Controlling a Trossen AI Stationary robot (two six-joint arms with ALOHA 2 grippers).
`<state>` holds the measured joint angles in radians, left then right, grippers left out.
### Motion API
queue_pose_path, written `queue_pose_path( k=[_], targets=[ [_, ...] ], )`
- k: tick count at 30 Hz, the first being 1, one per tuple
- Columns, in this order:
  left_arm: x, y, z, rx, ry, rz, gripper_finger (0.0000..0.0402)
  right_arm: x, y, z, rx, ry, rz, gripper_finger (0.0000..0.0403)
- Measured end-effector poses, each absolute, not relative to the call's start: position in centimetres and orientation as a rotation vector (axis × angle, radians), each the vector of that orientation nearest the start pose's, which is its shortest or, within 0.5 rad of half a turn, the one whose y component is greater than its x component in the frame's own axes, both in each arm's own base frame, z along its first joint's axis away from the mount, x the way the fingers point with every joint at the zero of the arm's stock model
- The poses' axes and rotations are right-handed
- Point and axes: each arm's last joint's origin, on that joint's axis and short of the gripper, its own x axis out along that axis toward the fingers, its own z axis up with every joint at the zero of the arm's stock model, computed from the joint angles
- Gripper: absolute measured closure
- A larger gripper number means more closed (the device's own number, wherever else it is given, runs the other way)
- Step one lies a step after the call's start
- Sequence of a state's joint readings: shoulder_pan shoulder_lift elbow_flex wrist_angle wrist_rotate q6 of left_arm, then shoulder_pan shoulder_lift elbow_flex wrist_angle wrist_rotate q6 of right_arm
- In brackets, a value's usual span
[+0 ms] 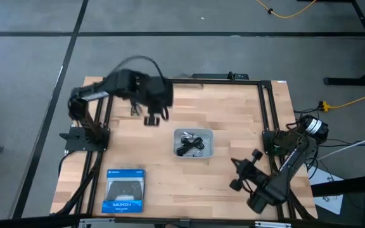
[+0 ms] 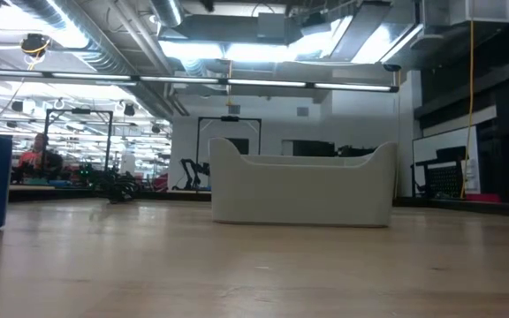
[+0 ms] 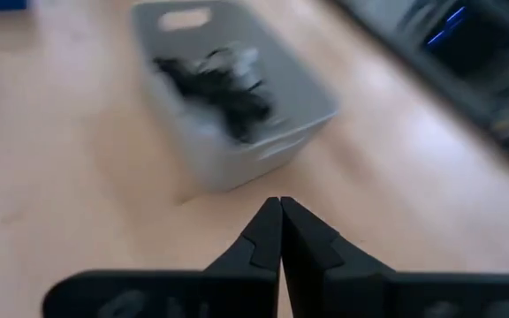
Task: Pick and place USB-C Cables
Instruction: Put the black white charger into the gray bin
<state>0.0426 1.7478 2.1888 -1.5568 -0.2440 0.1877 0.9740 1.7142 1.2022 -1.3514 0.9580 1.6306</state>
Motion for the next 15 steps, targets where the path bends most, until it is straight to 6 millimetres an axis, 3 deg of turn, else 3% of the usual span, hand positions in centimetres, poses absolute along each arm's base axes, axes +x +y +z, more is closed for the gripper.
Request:
queue_pose_path(
  k=[5,8,15],
  targets=[
    [28.2,5.5,43.0,0.205,1.136,0.262,0.0305,18.1,18.9,22.5,-0.234,0.663,-0.798,0.0395],
    [27.9,6.9,41.9,0.196,1.135,0.296,0.0306,18.9,17.2,23.1,-0.232,0.696,-0.844,0.0395],
    [28.6,10.2,37.8,0.236,1.162,0.185,0.0306,19.8,13.3,24.3,0.007,0.685,-1.027,0.0395]
  ],
)
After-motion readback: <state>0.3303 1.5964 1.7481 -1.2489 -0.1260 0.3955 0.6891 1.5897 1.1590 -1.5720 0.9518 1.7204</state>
